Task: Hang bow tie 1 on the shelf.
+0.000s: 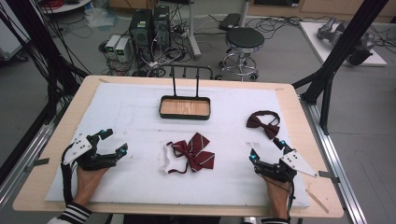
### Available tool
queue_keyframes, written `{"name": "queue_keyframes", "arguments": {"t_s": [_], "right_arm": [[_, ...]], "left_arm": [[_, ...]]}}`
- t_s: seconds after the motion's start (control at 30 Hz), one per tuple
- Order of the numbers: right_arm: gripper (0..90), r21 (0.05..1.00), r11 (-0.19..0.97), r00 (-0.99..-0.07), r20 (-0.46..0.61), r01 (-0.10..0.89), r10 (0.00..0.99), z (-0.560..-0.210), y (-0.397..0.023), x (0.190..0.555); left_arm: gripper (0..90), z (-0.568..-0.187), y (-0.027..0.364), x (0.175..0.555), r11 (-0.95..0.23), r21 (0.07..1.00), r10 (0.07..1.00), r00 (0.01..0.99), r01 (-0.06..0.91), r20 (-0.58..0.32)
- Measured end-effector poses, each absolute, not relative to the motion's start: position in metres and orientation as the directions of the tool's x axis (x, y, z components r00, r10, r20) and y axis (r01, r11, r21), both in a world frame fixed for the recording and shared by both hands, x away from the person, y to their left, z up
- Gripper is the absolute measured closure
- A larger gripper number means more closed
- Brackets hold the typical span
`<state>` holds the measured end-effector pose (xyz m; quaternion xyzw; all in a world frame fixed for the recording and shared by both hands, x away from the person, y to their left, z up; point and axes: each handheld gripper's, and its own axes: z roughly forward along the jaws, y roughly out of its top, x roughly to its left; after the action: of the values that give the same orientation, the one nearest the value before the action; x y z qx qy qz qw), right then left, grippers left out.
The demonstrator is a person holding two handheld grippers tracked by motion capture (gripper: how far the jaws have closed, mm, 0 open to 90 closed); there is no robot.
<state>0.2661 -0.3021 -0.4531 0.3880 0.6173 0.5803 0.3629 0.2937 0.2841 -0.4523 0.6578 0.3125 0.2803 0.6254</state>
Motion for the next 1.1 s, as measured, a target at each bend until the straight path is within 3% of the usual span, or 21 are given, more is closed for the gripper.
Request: {"name": "queue_keyframes", "arguments": {"t_s": [0.4, 0.77, 1.1], "right_arm": [[3.4, 0.989, 0.078, -0.458, -0.013, 0.123, 0.889, -0.437, -0.292, 0.271], [3.4, 0.972, 0.156, -0.566, -0.030, 0.176, 0.824, -0.392, -0.253, 0.279], [4.5, 0.930, 0.281, -0.669, -0.054, 0.236, 0.741, -0.378, -0.212, 0.290]], "left_arm": [[14.3, -0.452, 0.285, 0.294, -0.015, 0.998, 0.763, 0.646, 0.064, -0.030], [14.3, -0.452, 0.285, 0.294, -0.016, 0.998, 0.763, 0.646, 0.063, -0.029], [14.3, -0.452, 0.285, 0.294, -0.017, 0.998, 0.762, 0.647, 0.062, -0.028]]}}
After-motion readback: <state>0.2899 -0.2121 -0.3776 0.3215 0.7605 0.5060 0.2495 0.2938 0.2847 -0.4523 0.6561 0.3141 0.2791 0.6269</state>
